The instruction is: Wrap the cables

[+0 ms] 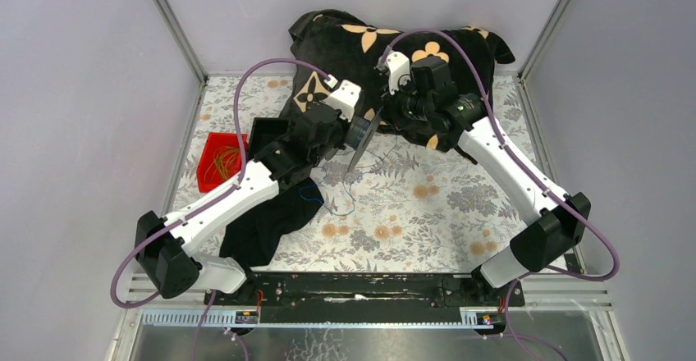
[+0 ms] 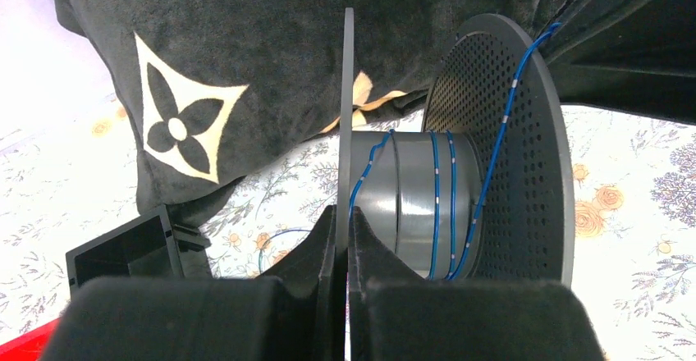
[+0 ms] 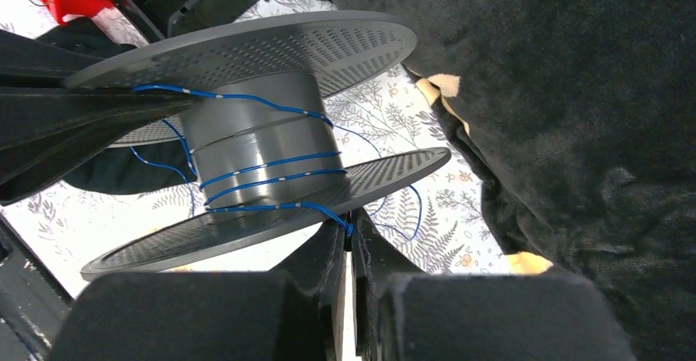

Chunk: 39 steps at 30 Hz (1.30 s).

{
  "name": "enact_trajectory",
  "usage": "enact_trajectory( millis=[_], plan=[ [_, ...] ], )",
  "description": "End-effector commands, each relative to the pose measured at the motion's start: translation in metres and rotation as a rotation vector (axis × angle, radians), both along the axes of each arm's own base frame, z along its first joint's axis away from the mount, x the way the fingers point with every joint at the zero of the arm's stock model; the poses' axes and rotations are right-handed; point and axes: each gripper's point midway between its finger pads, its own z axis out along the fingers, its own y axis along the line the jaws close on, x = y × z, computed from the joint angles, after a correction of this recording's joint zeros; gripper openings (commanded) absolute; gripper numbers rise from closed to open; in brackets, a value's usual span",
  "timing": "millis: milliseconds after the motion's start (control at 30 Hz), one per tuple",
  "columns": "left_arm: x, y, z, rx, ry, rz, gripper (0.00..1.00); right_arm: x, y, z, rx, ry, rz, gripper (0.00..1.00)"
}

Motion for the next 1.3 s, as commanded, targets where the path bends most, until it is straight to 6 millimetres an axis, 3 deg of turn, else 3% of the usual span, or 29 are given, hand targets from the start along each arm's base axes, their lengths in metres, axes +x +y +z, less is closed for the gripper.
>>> enact_trajectory(
  millis=[0, 600, 700, 1000, 1267],
  plan=[
    [-0.004, -0.003, 0.037, -0.088, -0.085, -0.033, 0.0, 0.026, -0.015, 0.029, -0.014, -0.123, -0.09, 0.09],
    [-0.012, -0.01, 0.044, -0.121, -0.065, -0.083, 0.0, 0.054, -0.05, 0.007, 0.025, -0.026, -0.145, 0.34],
    [-0.012, -0.01, 0.048, -0.13, -0.066, -0.081, 0.0, 0.051, -0.056, -0.013, 0.032, 0.029, -0.131, 0.39],
    [-0.008, -0.008, 0.061, -0.189, -0.044, -0.083, 0.0, 0.035, -0.071, -0.041, 0.098, 0.128, -0.073, 0.58],
    [-0.003, -0.003, 0.072, -0.247, -0.015, -0.092, 0.0, 0.027, -0.086, -0.066, 0.139, 0.192, -0.072, 0.65]
  ],
)
